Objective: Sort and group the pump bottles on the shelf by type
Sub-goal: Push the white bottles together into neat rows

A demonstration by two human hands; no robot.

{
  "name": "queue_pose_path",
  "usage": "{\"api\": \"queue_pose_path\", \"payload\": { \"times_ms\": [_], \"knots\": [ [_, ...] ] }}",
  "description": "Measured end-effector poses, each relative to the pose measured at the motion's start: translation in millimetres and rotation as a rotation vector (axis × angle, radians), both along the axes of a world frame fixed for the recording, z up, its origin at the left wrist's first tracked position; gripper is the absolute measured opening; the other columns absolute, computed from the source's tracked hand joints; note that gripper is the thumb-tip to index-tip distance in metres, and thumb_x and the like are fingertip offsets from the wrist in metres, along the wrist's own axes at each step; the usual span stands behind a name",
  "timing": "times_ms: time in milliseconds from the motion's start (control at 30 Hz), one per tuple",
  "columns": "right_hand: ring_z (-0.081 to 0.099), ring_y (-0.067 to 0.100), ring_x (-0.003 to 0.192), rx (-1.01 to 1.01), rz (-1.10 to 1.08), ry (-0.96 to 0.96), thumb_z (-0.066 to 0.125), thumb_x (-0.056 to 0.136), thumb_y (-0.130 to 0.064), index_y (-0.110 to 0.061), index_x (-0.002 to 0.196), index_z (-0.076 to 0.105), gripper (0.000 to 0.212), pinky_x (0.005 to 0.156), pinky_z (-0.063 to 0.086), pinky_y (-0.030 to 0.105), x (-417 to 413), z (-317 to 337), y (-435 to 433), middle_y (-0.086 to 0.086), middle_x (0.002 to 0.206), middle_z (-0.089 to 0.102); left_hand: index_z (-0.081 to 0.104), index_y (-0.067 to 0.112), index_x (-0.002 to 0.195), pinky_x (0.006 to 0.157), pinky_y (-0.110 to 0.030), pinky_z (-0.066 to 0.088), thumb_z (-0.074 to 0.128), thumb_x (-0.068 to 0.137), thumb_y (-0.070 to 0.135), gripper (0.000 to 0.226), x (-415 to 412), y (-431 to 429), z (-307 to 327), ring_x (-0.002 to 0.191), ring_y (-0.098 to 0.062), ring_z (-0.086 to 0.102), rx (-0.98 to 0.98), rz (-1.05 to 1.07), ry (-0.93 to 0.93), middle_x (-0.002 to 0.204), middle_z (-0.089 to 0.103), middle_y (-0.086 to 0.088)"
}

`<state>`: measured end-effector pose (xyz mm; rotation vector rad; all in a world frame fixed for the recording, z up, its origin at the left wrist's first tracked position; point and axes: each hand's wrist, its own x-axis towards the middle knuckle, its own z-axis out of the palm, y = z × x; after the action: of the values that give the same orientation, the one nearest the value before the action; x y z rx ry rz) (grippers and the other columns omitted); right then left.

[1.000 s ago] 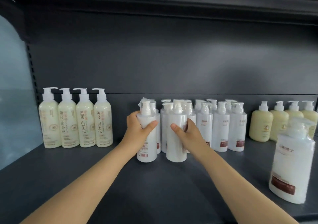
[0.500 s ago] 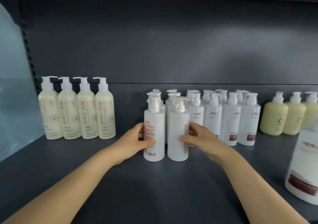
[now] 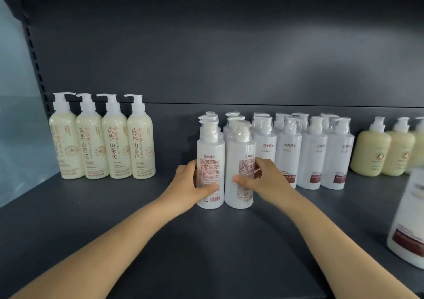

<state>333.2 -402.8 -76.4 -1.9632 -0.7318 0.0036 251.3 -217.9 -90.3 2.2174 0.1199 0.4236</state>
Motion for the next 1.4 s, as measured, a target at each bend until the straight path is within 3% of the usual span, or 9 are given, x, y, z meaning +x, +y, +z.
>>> {"api": "queue_pose_path", "payload": {
  "times_ms": [133,233,500,667,800,933,1100,1233,1400],
  "knots": [
    [0.059,0.004,0.104,0.084,0.111,0.174,0.067,0.084,-0.017,-0.027,0.105,0.061,0.024,0.088,0.047,0.022,-3,9,-10,-0.015,0.106,0.065,0.044,0.026,0.127,0.103,-0.033,0.044,0.061,0.088,0.024,0.043,-8,12,11,0.112,-0.007,0.057,-0.274,-0.154,0.091,0.123,0.057,0.008],
    [0.061,0.003,0.100,0.111,0.071,0.165,0.067,0.084,-0.013,-0.021,0.109,0.060,0.027,0.096,0.048,0.029,-4,10,-10,-0.012,0.105,0.066,0.046,0.027,0.117,0.102,-0.025,0.041,0.063,0.086,0.021,0.036,-10,16,9,0.113,-0.006,0.053,-0.248,-0.126,0.037,0.118,0.056,0.012],
    [0.056,0.001,0.085,0.017,-0.108,-0.035,0.079,0.071,-0.034,-0.019,0.106,0.049,0.048,0.066,0.044,0.015,-9,3,3,-0.011,0.097,0.058,0.038,0.021,0.124,0.075,-0.014,0.045,0.079,0.071,0.023,0.067,-8,5,5,0.092,0.000,0.056,-0.175,0.077,-0.124,0.108,0.058,0.006],
    [0.062,0.007,0.098,0.014,0.057,0.094,0.076,0.076,-0.030,-0.023,0.110,0.063,0.037,0.079,0.048,0.020,-5,9,-5,-0.008,0.106,0.068,0.049,0.024,0.116,0.073,-0.012,0.050,0.074,0.076,0.029,0.048,-5,-4,6,0.083,0.005,0.057,-0.047,0.025,-0.133,0.100,0.057,0.015],
    [0.061,0.010,0.109,0.113,0.121,0.231,0.069,0.082,-0.010,-0.014,0.120,0.059,0.040,0.096,0.047,0.029,0,13,-16,-0.004,0.114,0.066,0.053,0.028,0.109,0.097,-0.027,0.046,0.056,0.090,0.023,0.020,-13,14,17,0.106,-0.002,0.058,-0.358,-0.145,0.063,0.120,0.061,0.006],
    [0.059,0.014,0.109,0.112,0.075,0.208,0.071,0.080,-0.011,-0.016,0.122,0.050,0.047,0.093,0.049,0.031,3,10,-14,-0.001,0.117,0.061,0.051,0.023,0.115,0.107,-0.037,0.041,0.059,0.088,0.016,0.029,-14,24,13,0.112,-0.009,0.057,-0.344,-0.141,0.034,0.120,0.061,0.002],
    [0.058,0.008,0.096,0.016,0.029,0.023,0.075,0.076,-0.031,-0.028,0.114,0.052,0.045,0.078,0.049,0.024,-4,11,-11,-0.008,0.105,0.060,0.041,0.020,0.129,0.075,-0.017,0.049,0.069,0.080,0.018,0.057,-12,11,13,0.087,-0.003,0.058,-0.237,-0.044,-0.074,0.101,0.057,0.006],
    [0.058,0.015,0.093,0.009,-0.122,-0.091,0.080,0.065,-0.043,-0.021,0.109,0.054,0.056,0.081,0.052,0.033,-3,5,-4,-0.002,0.104,0.059,0.044,0.016,0.129,0.052,-0.006,0.044,0.067,0.083,0.025,0.052,-12,-6,13,0.065,0.000,0.056,-0.059,-0.006,-0.140,0.092,0.054,0.010],
    [0.056,0.008,0.111,0.127,0.090,0.154,0.074,0.078,-0.025,-0.024,0.127,0.045,0.057,0.096,0.048,0.032,-5,10,-10,-0.010,0.122,0.058,0.046,0.023,0.122,0.083,-0.019,0.048,0.063,0.086,0.020,0.039,-13,3,14,0.102,0.001,0.058,-0.370,-0.142,-0.001,0.120,0.059,0.008]
  ]
}}
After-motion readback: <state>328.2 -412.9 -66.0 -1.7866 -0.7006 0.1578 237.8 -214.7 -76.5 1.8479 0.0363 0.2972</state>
